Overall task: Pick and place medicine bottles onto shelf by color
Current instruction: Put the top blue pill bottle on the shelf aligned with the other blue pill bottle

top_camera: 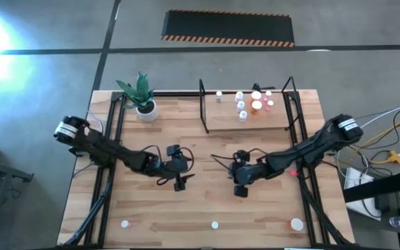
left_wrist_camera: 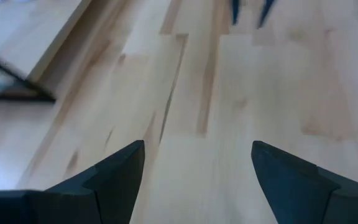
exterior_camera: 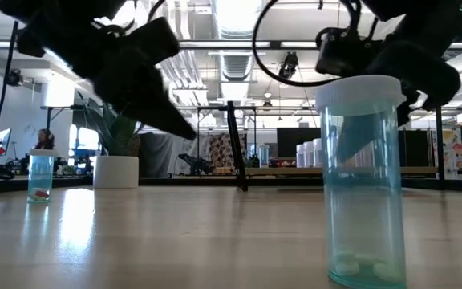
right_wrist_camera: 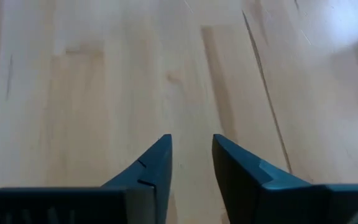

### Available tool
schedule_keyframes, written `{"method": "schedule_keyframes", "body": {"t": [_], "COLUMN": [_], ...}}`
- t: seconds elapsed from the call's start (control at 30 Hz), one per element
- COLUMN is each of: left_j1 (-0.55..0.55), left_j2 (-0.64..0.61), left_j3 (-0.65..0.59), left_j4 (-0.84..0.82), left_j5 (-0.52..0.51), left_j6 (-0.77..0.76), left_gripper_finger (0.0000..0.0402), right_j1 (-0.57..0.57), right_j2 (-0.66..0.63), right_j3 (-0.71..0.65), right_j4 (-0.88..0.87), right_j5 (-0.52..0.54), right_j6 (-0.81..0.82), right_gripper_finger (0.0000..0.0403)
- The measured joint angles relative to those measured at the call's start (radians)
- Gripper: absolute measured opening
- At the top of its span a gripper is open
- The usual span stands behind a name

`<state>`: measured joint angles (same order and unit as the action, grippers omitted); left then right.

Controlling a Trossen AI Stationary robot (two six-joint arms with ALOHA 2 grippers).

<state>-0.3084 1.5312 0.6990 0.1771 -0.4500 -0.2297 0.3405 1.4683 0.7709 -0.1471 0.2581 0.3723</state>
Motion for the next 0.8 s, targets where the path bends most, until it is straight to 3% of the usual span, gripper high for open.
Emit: {"method": "schedule_keyframes", "body": {"t": [0.23, 0.37, 0.57, 0.67, 0.8], "left_j1": [-0.073, -0.138, -0.248, -0.274, -0.309], "left_j2": [-0.012, -0.022, -0.095, -0.184, -0.321], "left_j3": [-0.121, -0.158, -0.165, -0.158, -0.154], "left_j4": [0.055, 0.050, 0.009, 0.010, -0.109], "left_j5": [-0.093, -0.104, -0.116, -0.129, -0.134], "left_j6": [-0.184, -0.279, -0.289, -0.288, -0.303], "left_gripper_finger": [0.0278, 0.0278, 0.0278, 0.0278, 0.0278], "right_j1": [0.016, 0.029, 0.050, 0.052, 0.073], "right_j2": [0.044, 0.070, 0.116, 0.133, 0.105], "right_j3": [0.076, 0.076, 0.075, 0.075, 0.075], "right_j4": [0.012, 0.130, 0.256, 0.285, 0.235], "right_j5": [-0.022, -0.016, 0.072, 0.106, 0.109], "right_j6": [-0.093, -0.118, -0.164, -0.164, -0.164], "right_gripper_finger": [0.0167, 0.0186, 0.0185, 0.0178, 0.0167]}}
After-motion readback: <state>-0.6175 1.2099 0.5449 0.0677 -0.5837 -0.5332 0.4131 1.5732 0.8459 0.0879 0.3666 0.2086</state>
